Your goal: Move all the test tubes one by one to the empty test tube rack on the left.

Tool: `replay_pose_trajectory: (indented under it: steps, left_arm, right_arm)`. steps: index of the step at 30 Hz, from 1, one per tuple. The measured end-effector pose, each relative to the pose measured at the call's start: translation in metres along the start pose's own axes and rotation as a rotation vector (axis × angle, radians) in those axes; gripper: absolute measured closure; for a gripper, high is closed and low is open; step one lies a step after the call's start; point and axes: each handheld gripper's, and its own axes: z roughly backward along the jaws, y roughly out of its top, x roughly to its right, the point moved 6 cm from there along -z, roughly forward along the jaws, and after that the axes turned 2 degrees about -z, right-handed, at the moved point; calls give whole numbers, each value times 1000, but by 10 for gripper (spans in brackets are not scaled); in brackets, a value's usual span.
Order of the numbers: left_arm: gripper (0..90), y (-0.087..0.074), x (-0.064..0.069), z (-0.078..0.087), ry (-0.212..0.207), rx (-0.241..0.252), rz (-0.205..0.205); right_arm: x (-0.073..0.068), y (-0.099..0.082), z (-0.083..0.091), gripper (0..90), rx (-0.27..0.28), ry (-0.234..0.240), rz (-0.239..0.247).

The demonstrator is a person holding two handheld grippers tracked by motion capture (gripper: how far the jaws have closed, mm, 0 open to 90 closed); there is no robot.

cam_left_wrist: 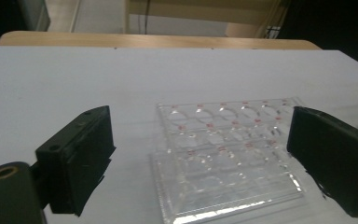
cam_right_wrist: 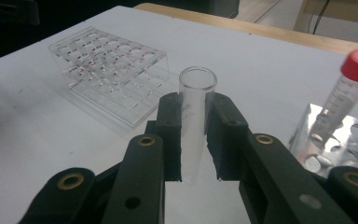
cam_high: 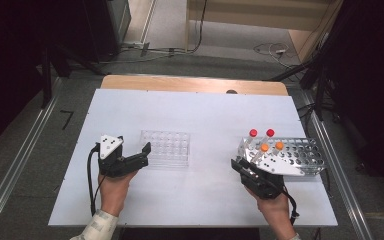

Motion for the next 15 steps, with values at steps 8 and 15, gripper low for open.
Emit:
replay_pose_trajectory:
  steps: [8,15]
  left_arm:
    - [133,7,31,1,-78,16,-45]
    - [146,9,59,2,-170,4,-85]
  right_arm:
    - [-18,4,-25,730,-24,39,43]
    - [-40,5,-44,730,-34,73,82]
